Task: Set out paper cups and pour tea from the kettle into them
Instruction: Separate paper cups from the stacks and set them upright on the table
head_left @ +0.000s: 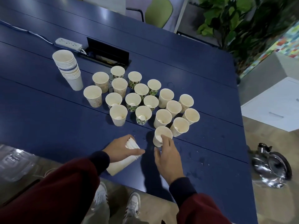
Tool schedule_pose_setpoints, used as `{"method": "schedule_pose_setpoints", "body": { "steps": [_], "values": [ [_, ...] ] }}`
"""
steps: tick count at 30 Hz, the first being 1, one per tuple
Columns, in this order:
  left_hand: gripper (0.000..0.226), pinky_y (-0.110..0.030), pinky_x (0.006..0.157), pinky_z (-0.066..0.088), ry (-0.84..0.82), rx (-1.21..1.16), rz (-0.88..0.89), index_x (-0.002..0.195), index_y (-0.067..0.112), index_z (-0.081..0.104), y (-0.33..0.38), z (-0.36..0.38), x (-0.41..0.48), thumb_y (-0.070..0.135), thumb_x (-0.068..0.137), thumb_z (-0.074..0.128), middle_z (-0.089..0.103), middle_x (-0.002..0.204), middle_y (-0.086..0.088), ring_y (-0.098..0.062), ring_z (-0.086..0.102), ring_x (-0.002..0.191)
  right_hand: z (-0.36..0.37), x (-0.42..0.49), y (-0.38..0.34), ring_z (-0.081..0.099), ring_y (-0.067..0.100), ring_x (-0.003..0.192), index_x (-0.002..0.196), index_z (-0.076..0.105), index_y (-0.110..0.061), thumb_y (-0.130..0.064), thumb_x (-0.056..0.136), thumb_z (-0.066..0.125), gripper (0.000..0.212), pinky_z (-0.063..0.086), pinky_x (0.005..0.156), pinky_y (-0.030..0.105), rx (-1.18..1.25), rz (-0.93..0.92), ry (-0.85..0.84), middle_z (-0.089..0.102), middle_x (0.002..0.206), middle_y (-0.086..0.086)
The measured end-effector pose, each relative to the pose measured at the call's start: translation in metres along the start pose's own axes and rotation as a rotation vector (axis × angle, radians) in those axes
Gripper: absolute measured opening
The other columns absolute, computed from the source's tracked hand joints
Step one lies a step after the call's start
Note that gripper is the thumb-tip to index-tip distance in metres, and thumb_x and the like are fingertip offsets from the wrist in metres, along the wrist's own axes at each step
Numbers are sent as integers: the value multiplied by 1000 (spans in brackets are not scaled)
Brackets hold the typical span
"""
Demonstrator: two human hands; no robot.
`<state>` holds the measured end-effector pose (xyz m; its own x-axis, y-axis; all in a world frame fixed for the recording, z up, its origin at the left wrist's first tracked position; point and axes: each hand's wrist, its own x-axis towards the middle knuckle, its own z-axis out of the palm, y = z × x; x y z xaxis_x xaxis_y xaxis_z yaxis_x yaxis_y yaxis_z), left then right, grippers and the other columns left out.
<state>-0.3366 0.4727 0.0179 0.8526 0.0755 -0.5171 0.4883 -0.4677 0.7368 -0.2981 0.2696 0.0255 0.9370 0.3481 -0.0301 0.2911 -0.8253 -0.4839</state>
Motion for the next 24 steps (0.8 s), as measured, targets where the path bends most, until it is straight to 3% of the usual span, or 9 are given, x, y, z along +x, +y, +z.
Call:
{"method": "schedule_pose_setpoints", "body": {
  "steps": [3, 6, 9, 11, 17, 22, 24],
  "values": [
    [59, -34, 86, 51, 31, -16, -9, 107, 32, 53, 2, 2, -8, 70, 69, 76, 64, 105, 10, -12, 60, 98, -2, -4, -6, 61, 26, 94, 128, 56, -13, -24, 97, 60, 33, 52, 72, 39, 39, -115, 71, 54, 128, 4],
    [54, -37, 85, 52, 20, -17, 24, 103, 30, 54, 3, 5, -15, 60, 66, 80, 65, 102, 7, -13, 61, 95, -1, -4, -17, 58, 17, 92, 110, 65, -17, -31, 101, 53, 20, 48, 75, 34, 142, -244, -25, 62, 109, -2],
    [44, -42, 86, 53, 34, -39, 83, 99, 31, 58, 5, 6, -20, 44, 65, 82, 67, 98, 9, -13, 61, 94, 4, -2, -27, 55, 19, 76, 89, 62, -17, -36, 105, 42, 32, 44, 70, 41, 195, -310, -186, 64, 85, 0],
    [40, -40, 86, 53, 61, -62, 87, 98, 32, 60, 3, 6, -25, 37, 66, 83, 68, 97, 10, -13, 62, 93, 9, -1, -32, 55, 24, 72, 86, 57, -16, -40, 105, 36, 37, 44, 68, 48, 192, -337, -215, 64, 79, 4],
    [37, -35, 77, 49, 112, -61, 21, 91, 24, 58, 2, 1, -28, 45, 66, 77, 65, 91, 7, -13, 59, 84, 11, 8, -40, 56, 30, 70, 82, 53, -15, -45, 102, 31, 42, 43, 67, 51, 169, -378, -199, 64, 75, 8],
    [46, -34, 81, 49, 146, -29, -67, 95, 28, 58, -7, -9, -32, 57, 67, 82, 65, 98, 10, -13, 61, 92, 10, 23, -42, 53, 30, 66, 84, 52, -11, -33, 104, 38, 33, 40, 63, 46, 257, -297, -104, 61, 72, 9],
    [53, -33, 85, 51, 161, -31, -104, 99, 30, 58, -15, -13, -35, 64, 66, 82, 65, 103, 11, -10, 61, 96, 11, 32, -39, 57, 30, 64, 85, 53, -14, -39, 103, 34, 36, 45, 63, 46, 283, -248, -75, 62, 67, 8]
  ]
}}
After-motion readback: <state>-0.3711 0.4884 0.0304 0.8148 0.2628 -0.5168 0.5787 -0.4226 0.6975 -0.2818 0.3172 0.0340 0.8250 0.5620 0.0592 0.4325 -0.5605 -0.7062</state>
